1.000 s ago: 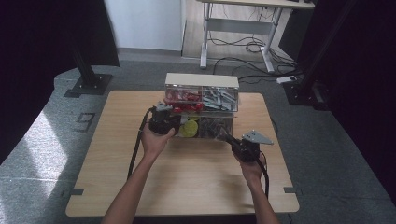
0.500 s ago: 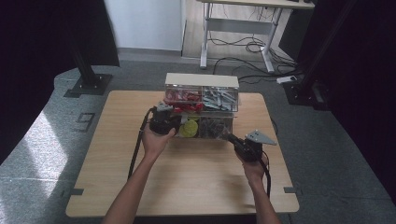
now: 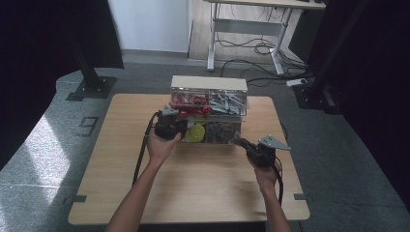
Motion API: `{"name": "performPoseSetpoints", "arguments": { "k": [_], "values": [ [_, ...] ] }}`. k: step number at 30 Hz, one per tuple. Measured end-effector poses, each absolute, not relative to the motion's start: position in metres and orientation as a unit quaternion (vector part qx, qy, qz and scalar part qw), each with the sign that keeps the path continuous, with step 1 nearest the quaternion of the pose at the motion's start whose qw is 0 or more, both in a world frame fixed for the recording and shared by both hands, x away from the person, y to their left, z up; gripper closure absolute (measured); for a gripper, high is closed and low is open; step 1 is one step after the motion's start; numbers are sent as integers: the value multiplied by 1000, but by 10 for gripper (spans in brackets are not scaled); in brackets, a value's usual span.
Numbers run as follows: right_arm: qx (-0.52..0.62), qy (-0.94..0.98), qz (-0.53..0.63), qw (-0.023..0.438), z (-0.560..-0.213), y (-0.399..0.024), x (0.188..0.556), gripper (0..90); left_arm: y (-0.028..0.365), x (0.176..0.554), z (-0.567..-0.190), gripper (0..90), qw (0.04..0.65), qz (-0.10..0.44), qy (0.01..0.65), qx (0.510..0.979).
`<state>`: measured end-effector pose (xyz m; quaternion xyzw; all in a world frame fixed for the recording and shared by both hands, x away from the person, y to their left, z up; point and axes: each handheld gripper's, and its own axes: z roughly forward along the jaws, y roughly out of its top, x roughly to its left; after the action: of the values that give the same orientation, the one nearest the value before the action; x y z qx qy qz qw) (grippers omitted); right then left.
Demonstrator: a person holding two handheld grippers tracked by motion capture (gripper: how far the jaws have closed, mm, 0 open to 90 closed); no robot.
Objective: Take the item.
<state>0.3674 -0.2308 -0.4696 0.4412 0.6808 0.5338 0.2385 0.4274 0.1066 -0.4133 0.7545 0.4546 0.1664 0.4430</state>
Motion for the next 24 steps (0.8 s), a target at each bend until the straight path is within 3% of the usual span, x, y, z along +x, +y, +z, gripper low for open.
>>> {"name": "performPoseSetpoints", "arguments": {
  "k": [24],
  "values": [
    [465,660,536,247,-469,-259,365,886,107,427,-414,891,444,165,456,754]
  ]
}}
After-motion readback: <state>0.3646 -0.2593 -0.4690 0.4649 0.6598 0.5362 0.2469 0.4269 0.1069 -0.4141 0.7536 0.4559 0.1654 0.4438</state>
